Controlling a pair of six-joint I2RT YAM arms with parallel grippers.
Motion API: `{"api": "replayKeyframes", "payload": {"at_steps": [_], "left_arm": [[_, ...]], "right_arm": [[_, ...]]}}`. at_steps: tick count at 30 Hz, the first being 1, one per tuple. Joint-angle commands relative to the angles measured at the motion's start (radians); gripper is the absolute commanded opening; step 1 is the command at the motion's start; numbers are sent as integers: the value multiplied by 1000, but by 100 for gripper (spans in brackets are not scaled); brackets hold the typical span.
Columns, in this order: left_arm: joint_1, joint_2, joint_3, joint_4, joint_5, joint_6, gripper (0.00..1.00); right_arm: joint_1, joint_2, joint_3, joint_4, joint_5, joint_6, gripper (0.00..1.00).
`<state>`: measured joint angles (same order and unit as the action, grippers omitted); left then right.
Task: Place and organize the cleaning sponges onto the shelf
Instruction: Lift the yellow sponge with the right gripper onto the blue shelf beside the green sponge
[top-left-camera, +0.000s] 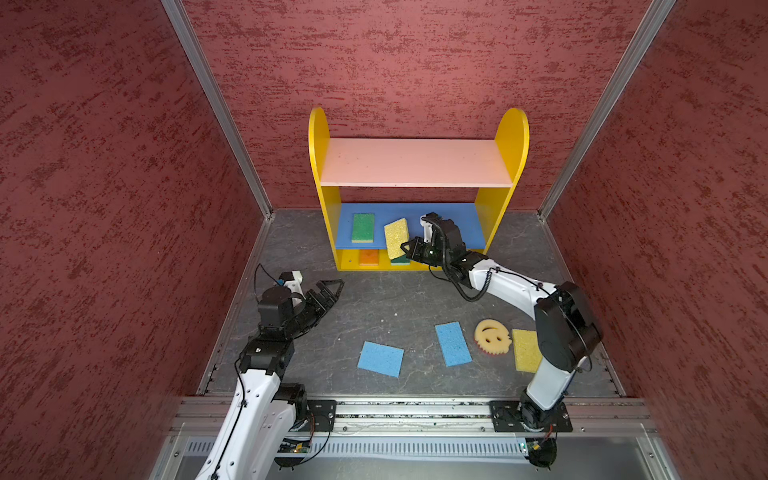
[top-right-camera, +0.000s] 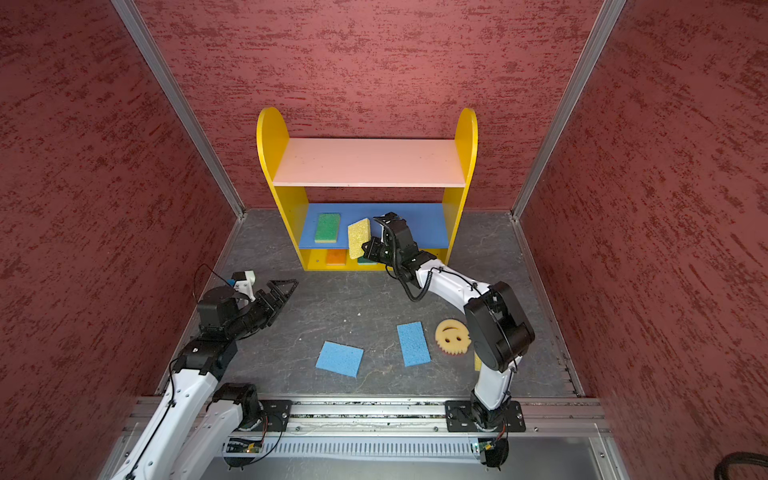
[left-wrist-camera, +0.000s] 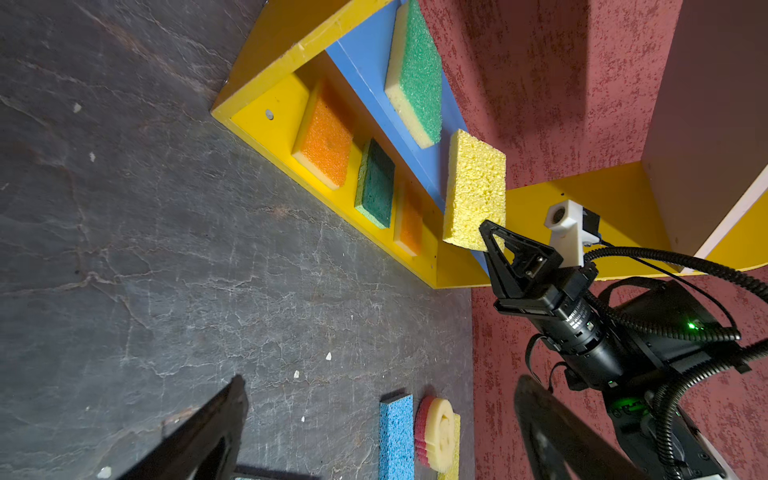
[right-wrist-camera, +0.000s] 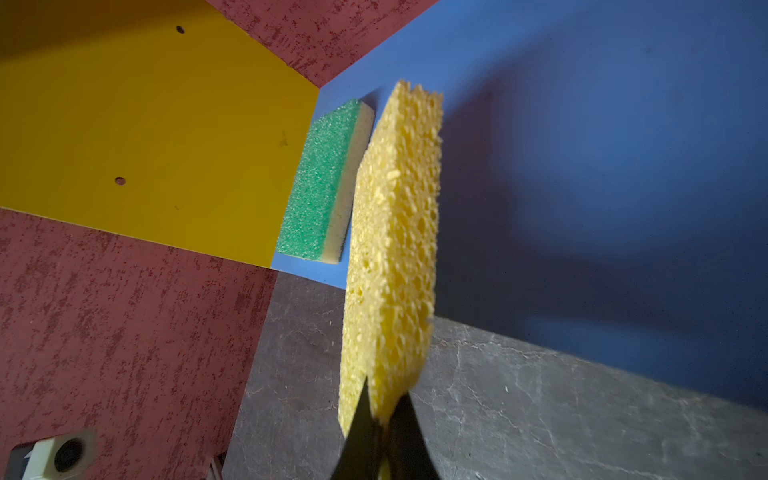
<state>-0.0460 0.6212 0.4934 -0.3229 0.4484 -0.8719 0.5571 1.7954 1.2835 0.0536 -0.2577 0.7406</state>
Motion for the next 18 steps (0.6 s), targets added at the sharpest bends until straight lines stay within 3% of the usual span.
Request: {"api": "replayKeyframes", "payload": {"at_steps": [1, 18], "left_arm": [[19, -6, -6, -3, 24, 30, 99], [78, -3, -23, -5, 83, 36, 99]], "right_arm": [[-12, 25, 63, 3, 35, 14, 0], [-20, 160, 198, -88, 139, -5, 0]]}}
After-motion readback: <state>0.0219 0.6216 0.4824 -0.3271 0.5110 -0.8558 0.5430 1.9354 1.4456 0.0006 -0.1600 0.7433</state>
